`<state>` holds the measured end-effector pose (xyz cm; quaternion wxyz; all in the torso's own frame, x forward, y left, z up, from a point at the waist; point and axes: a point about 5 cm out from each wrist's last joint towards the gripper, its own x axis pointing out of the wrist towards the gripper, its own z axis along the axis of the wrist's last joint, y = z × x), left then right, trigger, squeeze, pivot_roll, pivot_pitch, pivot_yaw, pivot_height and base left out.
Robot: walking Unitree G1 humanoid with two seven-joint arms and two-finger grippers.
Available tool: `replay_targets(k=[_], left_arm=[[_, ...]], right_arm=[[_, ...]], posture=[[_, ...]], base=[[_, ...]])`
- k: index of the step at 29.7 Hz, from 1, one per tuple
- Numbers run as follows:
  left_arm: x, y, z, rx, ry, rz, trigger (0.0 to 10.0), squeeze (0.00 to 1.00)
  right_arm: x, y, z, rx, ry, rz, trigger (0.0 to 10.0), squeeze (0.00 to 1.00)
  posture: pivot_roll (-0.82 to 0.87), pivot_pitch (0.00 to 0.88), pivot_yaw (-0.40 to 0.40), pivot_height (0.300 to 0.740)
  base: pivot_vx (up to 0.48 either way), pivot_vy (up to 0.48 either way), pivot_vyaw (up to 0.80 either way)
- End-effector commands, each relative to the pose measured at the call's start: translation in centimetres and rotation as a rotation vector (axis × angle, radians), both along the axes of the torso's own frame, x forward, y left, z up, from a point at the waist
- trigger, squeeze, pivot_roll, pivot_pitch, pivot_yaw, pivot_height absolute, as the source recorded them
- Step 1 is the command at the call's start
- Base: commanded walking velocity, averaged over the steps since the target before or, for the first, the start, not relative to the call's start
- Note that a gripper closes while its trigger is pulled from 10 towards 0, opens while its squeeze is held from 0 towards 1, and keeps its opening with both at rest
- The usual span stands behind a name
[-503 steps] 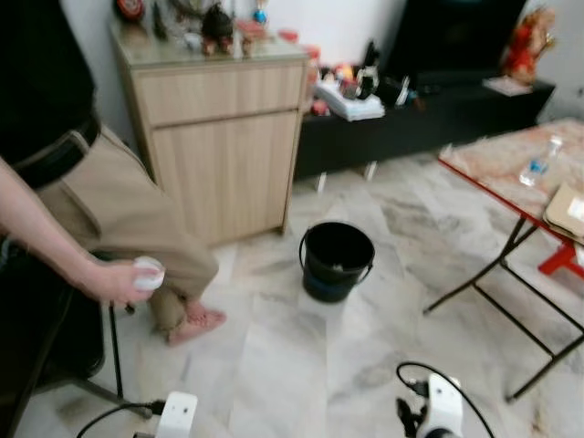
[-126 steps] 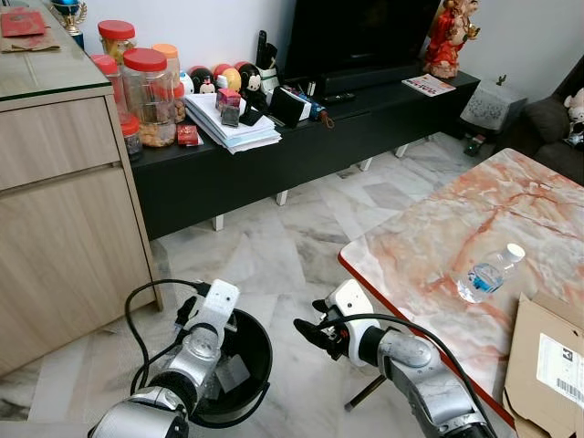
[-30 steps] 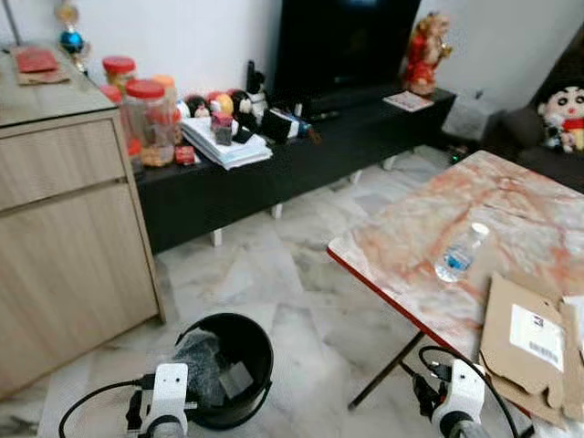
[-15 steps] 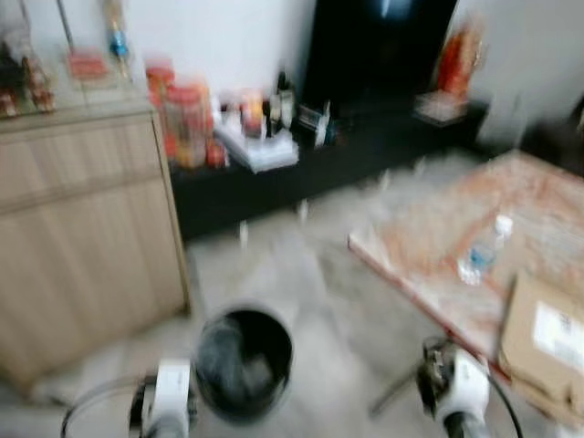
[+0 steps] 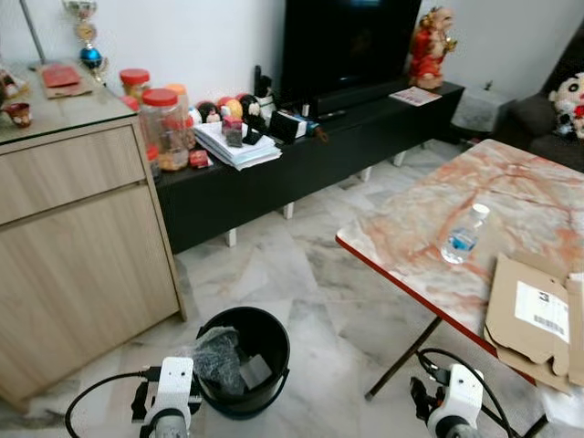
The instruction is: Picking trash to rubbish bin
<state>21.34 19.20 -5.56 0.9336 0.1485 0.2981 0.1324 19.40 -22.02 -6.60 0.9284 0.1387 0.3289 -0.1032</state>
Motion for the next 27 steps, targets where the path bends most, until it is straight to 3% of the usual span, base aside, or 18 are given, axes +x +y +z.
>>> replay_targets(k=[1,9,18,27], left_arm=[[0.5,-0.2,0.3,0.007,-0.008,-0.029,10.0,0.0],[0.9,0.0,0.4,0.007,-0.001,-0.036,10.0,0.0],[2.3,0.2,1.2,0.011,-0.01,-0.067,10.0,0.0],[2.9,0.3,1.6,0.008,-0.021,-0.07,10.0,0.0]], right_arm=[[0.2,-0.2,0.2,0.001,-0.011,-0.026,10.0,0.0],[0.4,0.2,0.2,0.014,-0.012,-0.037,10.0,0.0],[1.6,0.8,0.6,0.031,-0.041,-0.064,10.0,0.0],[1.5,0.8,0.6,0.033,-0.047,-0.065,10.0,0.0]], posture=[[0.09,0.0,-0.066,0.74],[0.08,0.0,-0.054,0.74],[0.09,0.0,-0.025,0.74],[0.08,0.0,-0.025,0.74]], base=[[0.0,0.0,0.0],[0.0,0.0,0.0],[0.0,0.0,0.0],[0.0,0.0,0.0]])
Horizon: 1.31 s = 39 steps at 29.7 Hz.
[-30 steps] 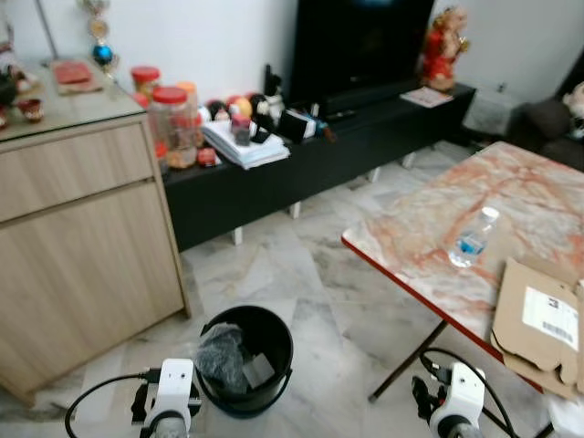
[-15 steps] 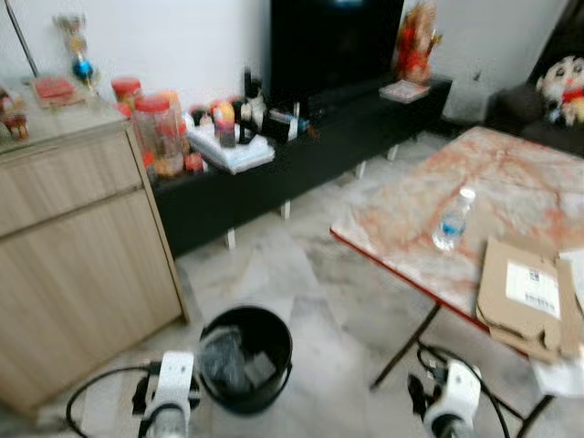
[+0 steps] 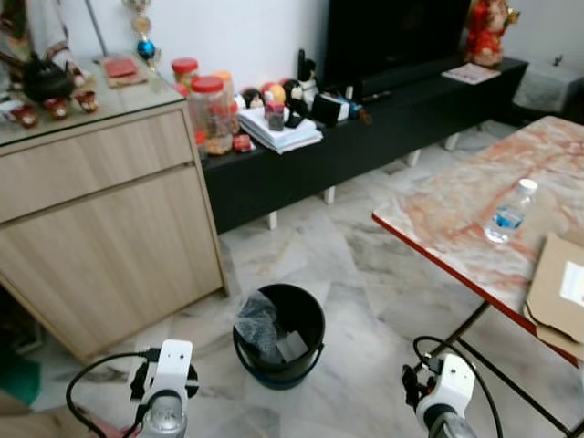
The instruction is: Picking trash to rubbish bin
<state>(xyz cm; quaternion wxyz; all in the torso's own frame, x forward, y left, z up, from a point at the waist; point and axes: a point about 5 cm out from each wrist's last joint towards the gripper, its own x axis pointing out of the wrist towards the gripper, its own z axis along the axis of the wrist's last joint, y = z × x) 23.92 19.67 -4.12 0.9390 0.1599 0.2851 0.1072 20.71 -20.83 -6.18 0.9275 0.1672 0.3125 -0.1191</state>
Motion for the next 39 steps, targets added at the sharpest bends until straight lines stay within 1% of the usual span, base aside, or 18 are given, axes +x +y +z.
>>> replay_targets(k=[1,11,28,30,31,33,34,35,36,37,38,39], left_arm=[[0.3,-0.2,0.2,0.0,-0.004,-0.011,10.0,0.0],[0.0,-0.2,0.0,-0.013,0.003,-0.011,10.0,0.0],[0.0,-0.6,-0.1,-0.027,0.004,-0.017,10.0,0.0],[0.3,-0.6,0.1,-0.02,-0.006,-0.013,10.0,0.0],[0.3,-0.6,0.1,-0.02,-0.006,-0.013,10.0,0.0],[1.0,-0.8,0.6,-0.026,-0.037,-0.021,10.0,0.0],[1.0,-0.8,0.6,-0.026,-0.037,-0.021,10.0,0.0],[1.3,-1.0,0.9,-0.032,-0.056,-0.032,10.0,0.0],[2.1,-1.5,1.6,-0.047,-0.1,-0.05,10.0,0.0],[2.1,-1.5,1.6,-0.047,-0.1,-0.05,10.0,0.0],[3.0,-2.0,2.4,-0.069,-0.149,-0.067,10.0,0.0],[3.0,-2.0,2.4,-0.069,-0.149,-0.067,10.0,0.0]], right_arm=[[0.2,-0.3,0.2,-0.006,-0.015,-0.012,10.0,0.0],[0.3,-0.4,0.3,-0.007,-0.019,-0.013,10.0,0.0],[0.2,-0.8,0.4,-0.022,-0.019,-0.004,10.0,0.0],[1.2,-0.9,1.1,-0.059,-0.065,0.048,10.0,0.0],[1.2,-0.9,1.1,-0.059,-0.065,0.048,10.0,0.0],[2.2,-0.8,1.8,-0.067,-0.113,0.066,10.0,0.0],[2.2,-0.8,1.8,-0.067,-0.113,0.066,10.0,0.0],[2.6,-0.9,2.2,-0.076,-0.134,0.076,10.0,0.0],[3.5,-0.9,3.0,-0.09,-0.177,0.089,10.0,0.0],[3.5,-0.9,3.0,-0.09,-0.177,0.089,10.0,0.0],[4.4,-0.8,3.8,-0.115,-0.219,0.122,10.0,0.0],[4.4,-0.8,3.8,-0.115,-0.219,0.122,10.0,0.0]], posture=[[0.08,0.0,-0.025,0.74],[0.08,0.0,-0.025,0.74],[0.08,0.0,-0.039,0.74],[0.08,0.0,-0.045,0.74],[0.08,0.0,-0.045,0.74],[0.07,0.0,-0.05,0.74],[0.07,0.0,-0.05,0.74],[0.07,0.0,-0.056,0.74],[0.07,0.0,-0.059,0.74],[0.07,0.0,-0.059,0.74],[0.07,0.0,-0.059,0.74],[0.07,0.0,-0.059,0.74]], base=[[0.0,0.0,0.0],[-0.251,0.0,0.0],[-0.345,0.0,0.0],[-0.124,0.0,0.0],[0.0,0.0,0.0],[0.0,0.0,0.0],[0.0,0.0,0.0],[0.0,0.0,0.0],[0.0,0.0,0.0],[0.0,0.0,0.0],[0.0,0.0,0.0],[0.0,0.0,0.0]])
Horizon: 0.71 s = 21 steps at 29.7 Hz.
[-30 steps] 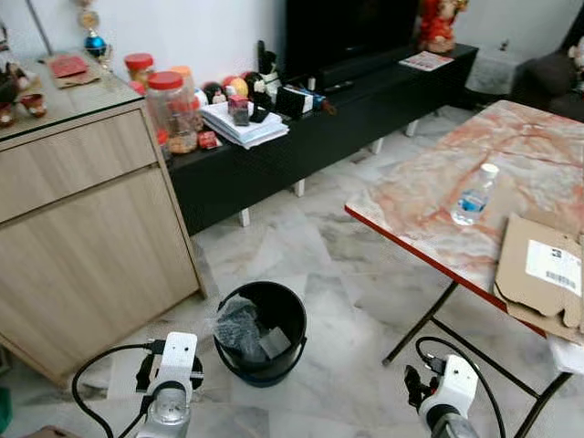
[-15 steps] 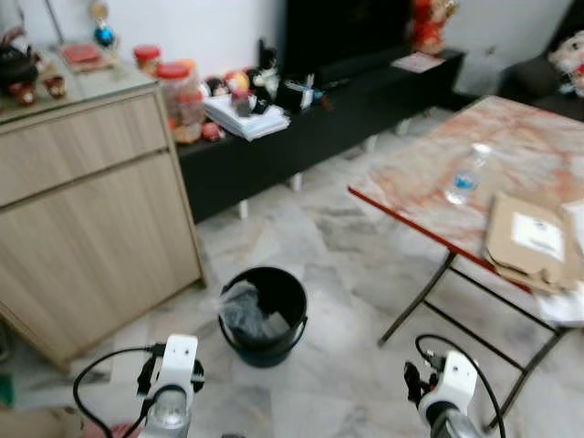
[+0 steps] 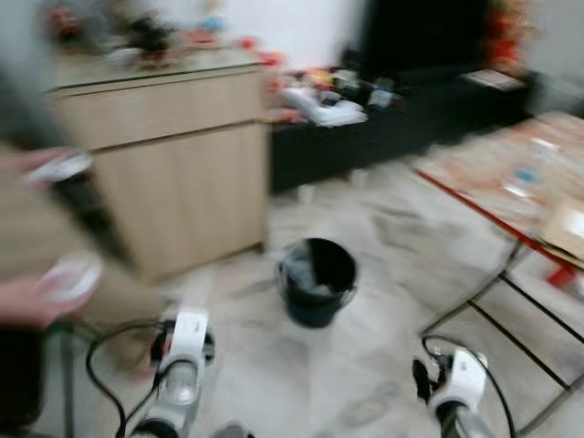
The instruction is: Picking trash to rubbish bin
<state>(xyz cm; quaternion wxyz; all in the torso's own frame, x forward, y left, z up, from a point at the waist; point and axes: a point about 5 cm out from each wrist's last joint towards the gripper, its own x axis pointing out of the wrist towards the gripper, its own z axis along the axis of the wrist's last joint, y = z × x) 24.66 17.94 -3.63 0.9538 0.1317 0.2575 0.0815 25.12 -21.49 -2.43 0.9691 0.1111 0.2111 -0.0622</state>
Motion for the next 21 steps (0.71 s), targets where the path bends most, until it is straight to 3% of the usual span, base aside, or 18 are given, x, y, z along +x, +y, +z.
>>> replay_targets(k=[1,8,12,21], left_arm=[[3.2,-1.1,2.9,-0.001,-0.155,-0.072,10.0,0.0],[5.7,-3.4,5.9,0.036,-0.302,-0.198,10.0,0.0],[6.6,-4.3,7.0,0.019,-0.341,-0.231,10.0,0.0],[7.7,-5.7,8.3,0.001,-0.378,-0.262,10.0,0.0]], right_arm=[[1.1,0.2,1.0,-0.019,-0.05,0.032,10.0,0.0],[4.0,1.1,4.1,-0.01,-0.208,0.064,10.0,0.0],[5.1,2.1,5.4,-0.007,-0.281,0.088,10.0,0.0],[5.8,3.9,6.8,0.002,-0.356,0.115,10.0,0.0]], posture=[[0.06,0.0,-0.065,0.74],[0.06,0.0,-0.073,0.74],[0.06,0.0,-0.07,0.74],[0.05,0.0,-0.076,0.74]], base=[[0.0,0.0,0.0],[0.0,0.0,0.0],[0.0,0.0,0.0],[0.0,0.0,0.0]])
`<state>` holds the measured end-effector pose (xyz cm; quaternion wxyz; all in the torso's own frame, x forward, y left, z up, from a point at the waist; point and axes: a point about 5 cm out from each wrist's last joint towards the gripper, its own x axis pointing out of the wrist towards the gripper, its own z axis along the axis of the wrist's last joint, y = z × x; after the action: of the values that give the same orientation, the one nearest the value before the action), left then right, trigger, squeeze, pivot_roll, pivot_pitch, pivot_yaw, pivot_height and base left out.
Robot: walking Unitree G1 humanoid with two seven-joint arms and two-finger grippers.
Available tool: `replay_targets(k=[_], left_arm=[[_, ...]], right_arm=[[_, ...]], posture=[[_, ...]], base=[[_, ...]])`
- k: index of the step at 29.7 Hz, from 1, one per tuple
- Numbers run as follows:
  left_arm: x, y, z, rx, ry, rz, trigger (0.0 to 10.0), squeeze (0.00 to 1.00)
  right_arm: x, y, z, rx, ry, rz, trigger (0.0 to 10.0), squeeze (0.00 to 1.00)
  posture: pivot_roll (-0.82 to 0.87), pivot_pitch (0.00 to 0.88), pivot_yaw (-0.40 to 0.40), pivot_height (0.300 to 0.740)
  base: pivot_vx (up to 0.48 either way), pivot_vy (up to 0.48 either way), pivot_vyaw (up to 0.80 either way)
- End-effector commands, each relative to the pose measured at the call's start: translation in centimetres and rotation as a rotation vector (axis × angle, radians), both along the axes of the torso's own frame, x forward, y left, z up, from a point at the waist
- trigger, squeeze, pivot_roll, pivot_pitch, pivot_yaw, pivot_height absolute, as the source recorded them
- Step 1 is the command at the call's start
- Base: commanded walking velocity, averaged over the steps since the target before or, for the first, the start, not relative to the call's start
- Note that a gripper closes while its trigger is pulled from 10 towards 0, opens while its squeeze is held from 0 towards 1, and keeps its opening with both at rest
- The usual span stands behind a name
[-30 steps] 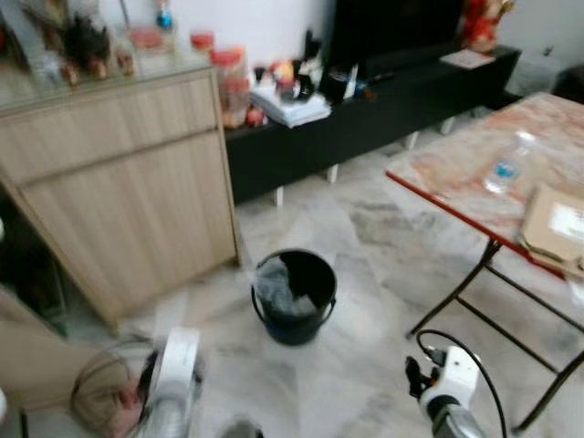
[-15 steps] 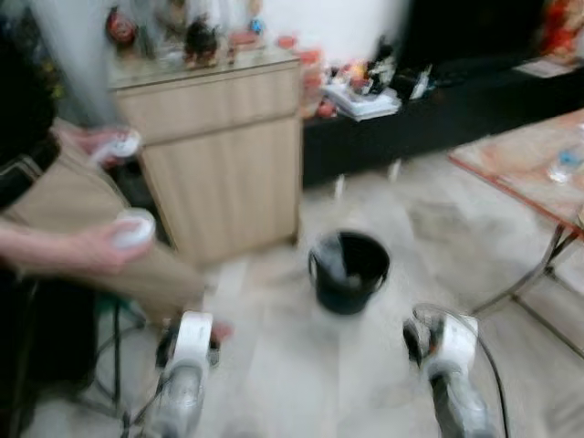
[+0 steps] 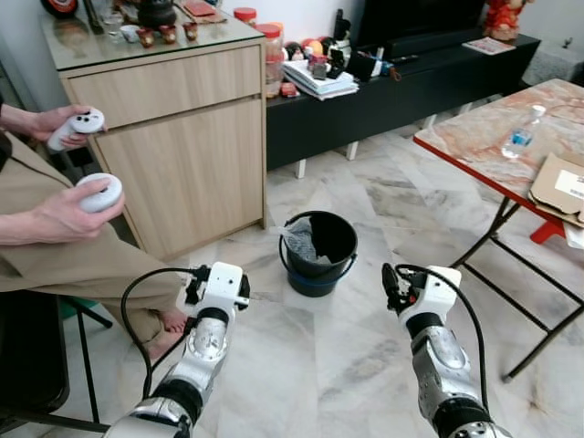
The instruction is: Picking trash to rubbish bin
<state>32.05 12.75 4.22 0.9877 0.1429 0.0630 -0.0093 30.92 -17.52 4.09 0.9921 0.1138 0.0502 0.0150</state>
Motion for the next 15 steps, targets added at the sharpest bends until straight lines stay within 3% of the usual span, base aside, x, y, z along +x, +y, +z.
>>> replay_targets(k=[1,11,15], left_arm=[[0.4,-1.0,0.7,-0.001,-0.025,-0.041,10.0,0.0],[1.4,-2.6,3.4,-0.049,-0.175,-0.053,10.0,0.0],[1.4,-2.5,3.7,-0.071,-0.195,-0.02,10.0,0.0]], right_arm=[[0.1,0.1,0.4,-0.011,-0.023,-0.003,10.0,0.0],[1.3,0.5,2.6,-0.014,-0.108,-0.028,10.0,0.0],[1.5,0.7,3.0,0.001,-0.121,-0.025,10.0,0.0]], posture=[[0.05,0.0,-0.076,0.74],[0.06,0.0,-0.08,0.74],[0.06,0.0,-0.08,0.74]], base=[[0.0,0.0,0.0],[0.0,0.0,0.0],[0.0,0.0,-0.7]])
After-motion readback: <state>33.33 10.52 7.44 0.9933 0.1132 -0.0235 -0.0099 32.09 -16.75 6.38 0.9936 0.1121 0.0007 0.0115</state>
